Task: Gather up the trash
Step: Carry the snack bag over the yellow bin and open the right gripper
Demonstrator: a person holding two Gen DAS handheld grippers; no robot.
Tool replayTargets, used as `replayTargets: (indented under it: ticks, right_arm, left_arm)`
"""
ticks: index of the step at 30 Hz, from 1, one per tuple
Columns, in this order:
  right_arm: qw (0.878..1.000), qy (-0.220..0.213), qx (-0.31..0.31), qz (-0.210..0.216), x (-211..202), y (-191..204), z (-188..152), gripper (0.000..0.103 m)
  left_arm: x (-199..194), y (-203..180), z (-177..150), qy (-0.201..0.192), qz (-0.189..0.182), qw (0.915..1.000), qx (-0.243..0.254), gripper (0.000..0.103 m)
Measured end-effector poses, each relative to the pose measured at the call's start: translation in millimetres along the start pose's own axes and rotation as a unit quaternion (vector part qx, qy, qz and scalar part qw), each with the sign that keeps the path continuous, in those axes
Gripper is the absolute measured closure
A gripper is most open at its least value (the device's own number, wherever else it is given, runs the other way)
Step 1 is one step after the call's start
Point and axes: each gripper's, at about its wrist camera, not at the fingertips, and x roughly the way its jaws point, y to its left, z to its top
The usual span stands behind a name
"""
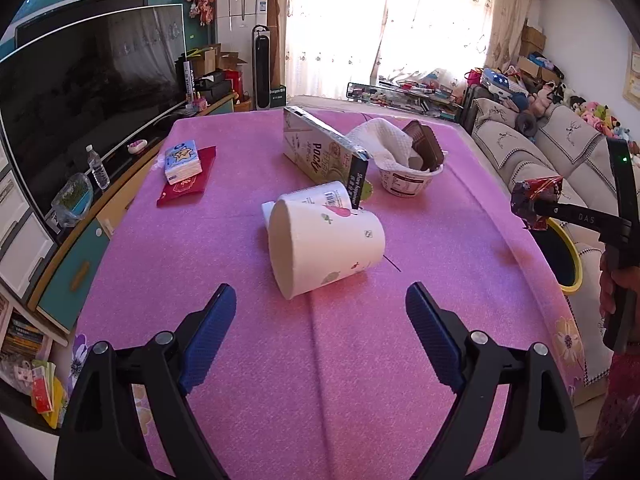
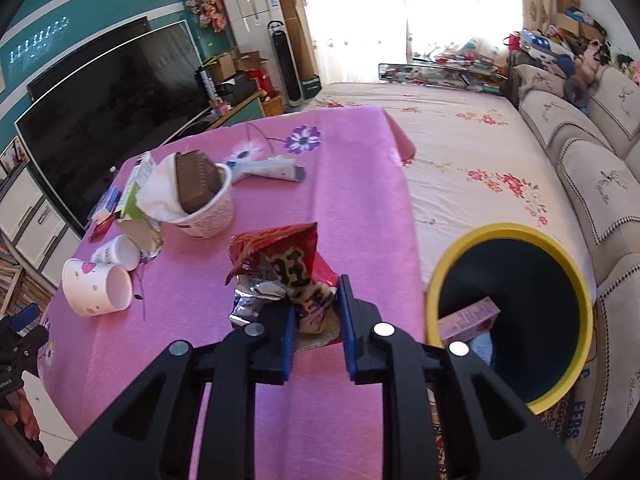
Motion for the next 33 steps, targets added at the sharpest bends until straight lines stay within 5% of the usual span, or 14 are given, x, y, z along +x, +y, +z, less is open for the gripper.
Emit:
replayTargets:
  ticks: [12, 25, 29, 33]
  right_arm:
    - [0.993, 0.020, 0.080, -0.085, 12, -120, -17, 0.079]
    - [0.985, 0.045, 0.111, -0.126, 42, -177, -20, 0.077]
    - [0.983, 0.046, 0.108, -0.139, 45, -183, -18, 0.072]
    - [0.982, 0.049, 0.102, -0.151, 45, -186, -15, 0.050]
  left_arm:
    - [14, -36, 8, 0.011, -0.004, 0.9996, 0.026, 0.017]
    - [23, -52, 15, 0.020, 0.001, 0.9993, 0.032, 0.017]
    - [25, -55, 16, 0.021, 0.003, 0.9992, 0.034, 0.017]
    - [27, -53, 16, 0.022, 0.005, 0.9993, 0.031, 0.017]
